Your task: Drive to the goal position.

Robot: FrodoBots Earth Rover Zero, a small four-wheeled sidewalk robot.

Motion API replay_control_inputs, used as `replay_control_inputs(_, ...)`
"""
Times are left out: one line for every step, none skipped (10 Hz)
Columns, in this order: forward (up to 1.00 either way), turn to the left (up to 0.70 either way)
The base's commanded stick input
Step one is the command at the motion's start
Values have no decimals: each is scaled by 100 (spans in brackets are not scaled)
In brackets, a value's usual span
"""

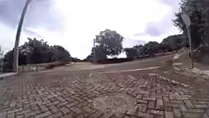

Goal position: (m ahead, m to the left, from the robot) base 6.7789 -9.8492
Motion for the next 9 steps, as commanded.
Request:
replay_control_inputs(70,0)
replay_control_inputs(70,0)
replay_control_inputs(70,0)
replay_control_inputs(70,0)
replay_control_inputs(70,0)
replay_control_inputs(70,0)
replay_control_inputs(70,0)
replay_control_inputs(70,0)
replay_control_inputs(70,0)
